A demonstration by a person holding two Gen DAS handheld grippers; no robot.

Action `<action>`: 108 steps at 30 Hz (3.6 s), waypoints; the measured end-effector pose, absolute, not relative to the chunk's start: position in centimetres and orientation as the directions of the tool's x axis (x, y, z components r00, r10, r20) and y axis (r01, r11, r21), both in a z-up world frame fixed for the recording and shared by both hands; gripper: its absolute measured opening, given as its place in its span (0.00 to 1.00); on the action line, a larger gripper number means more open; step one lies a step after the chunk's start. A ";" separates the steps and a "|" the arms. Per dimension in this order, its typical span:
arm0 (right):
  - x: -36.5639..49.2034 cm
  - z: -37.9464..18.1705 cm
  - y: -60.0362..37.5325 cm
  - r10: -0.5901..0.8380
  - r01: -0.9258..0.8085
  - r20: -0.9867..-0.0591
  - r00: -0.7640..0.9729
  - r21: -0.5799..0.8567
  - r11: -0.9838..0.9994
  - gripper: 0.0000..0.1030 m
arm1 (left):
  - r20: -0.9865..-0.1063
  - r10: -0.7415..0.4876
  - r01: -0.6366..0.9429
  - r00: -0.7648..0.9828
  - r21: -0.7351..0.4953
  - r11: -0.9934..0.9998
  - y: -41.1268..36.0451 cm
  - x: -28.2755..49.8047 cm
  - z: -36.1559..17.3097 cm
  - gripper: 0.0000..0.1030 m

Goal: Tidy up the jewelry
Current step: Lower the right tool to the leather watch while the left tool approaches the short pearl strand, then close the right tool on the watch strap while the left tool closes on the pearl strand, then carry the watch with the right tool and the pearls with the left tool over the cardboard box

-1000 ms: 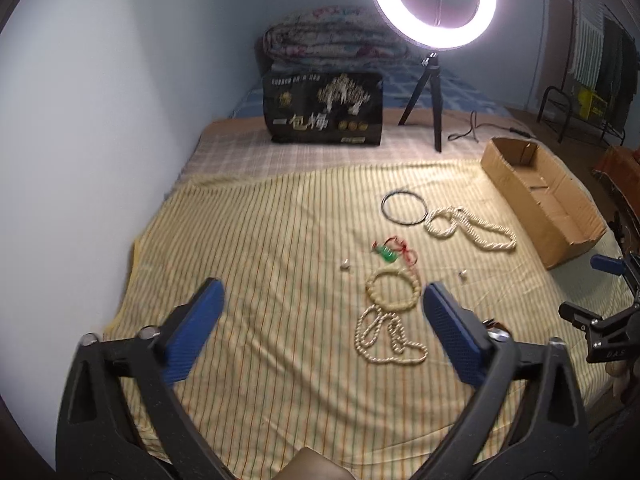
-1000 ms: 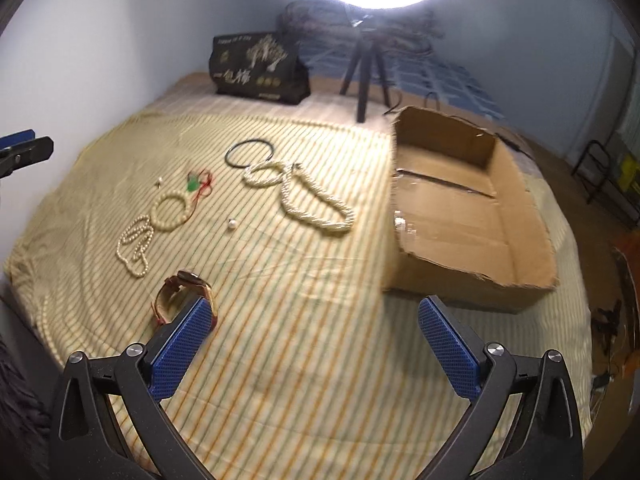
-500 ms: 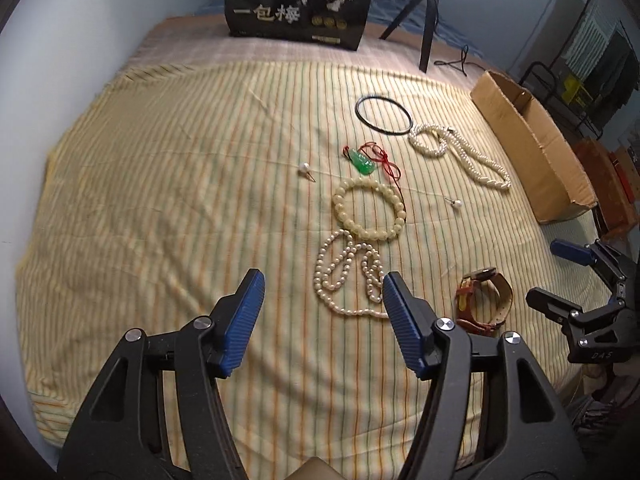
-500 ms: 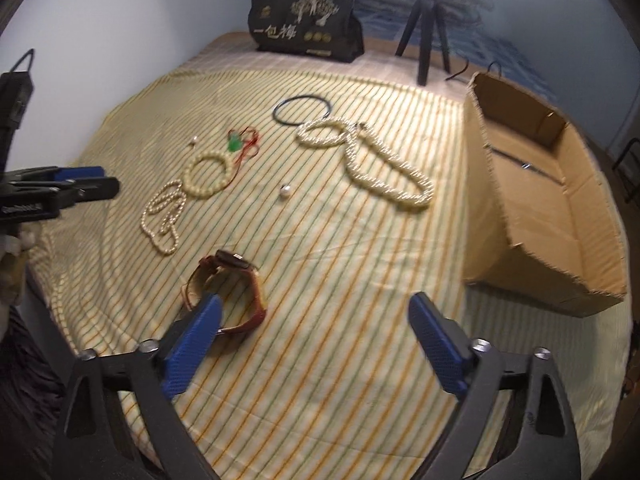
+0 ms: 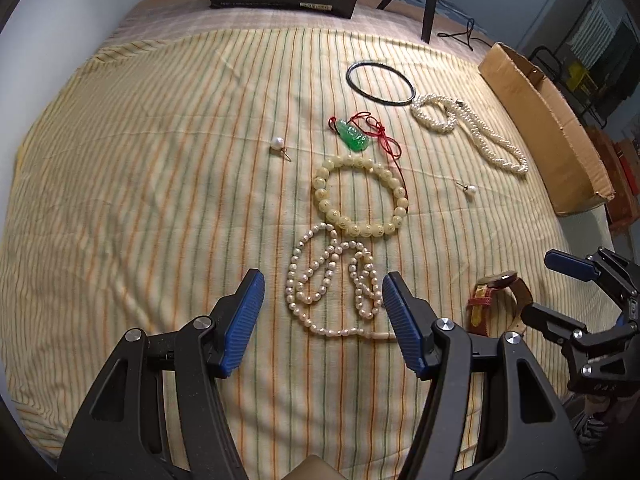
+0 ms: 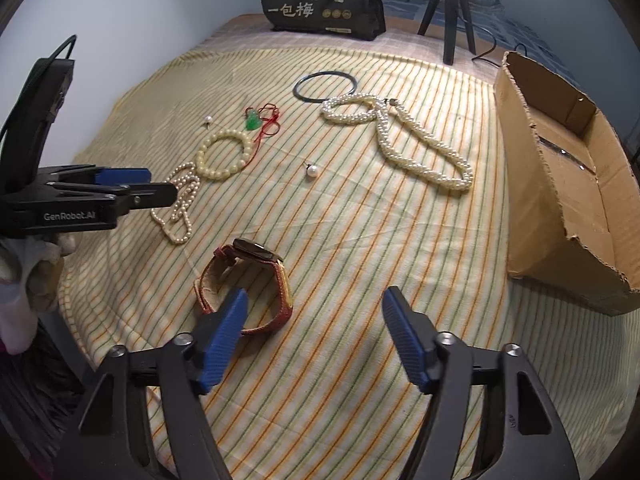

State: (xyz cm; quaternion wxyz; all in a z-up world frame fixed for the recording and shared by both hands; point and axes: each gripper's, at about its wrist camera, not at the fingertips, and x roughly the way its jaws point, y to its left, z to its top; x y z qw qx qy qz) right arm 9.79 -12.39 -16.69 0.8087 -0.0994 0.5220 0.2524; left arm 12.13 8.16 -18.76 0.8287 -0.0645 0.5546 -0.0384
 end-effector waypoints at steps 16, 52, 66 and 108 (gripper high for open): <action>10.2 -17.8 -10.8 0.275 -0.532 -0.907 0.319 0.069 0.844 0.56 | -0.924 -0.067 0.030 0.375 -0.060 0.998 6.1 13.1 -19.9 0.56; 9.4 -15.3 -11.9 0.281 -0.502 -0.863 0.419 0.038 0.864 0.07 | -0.846 -0.161 -0.035 0.508 -0.207 0.978 9.1 10.8 -15.2 0.01; 10.6 -11.7 -14.2 0.292 -0.454 -0.816 0.499 0.041 0.890 0.07 | -0.756 -0.230 -0.004 0.613 -0.295 0.956 8.9 10.4 -9.6 0.01; 21.2 -8.0 -31.9 0.101 -0.058 -0.762 0.639 0.083 0.995 0.07 | -0.639 -0.445 0.313 0.627 -0.316 0.895 -11.0 17.3 -1.9 0.01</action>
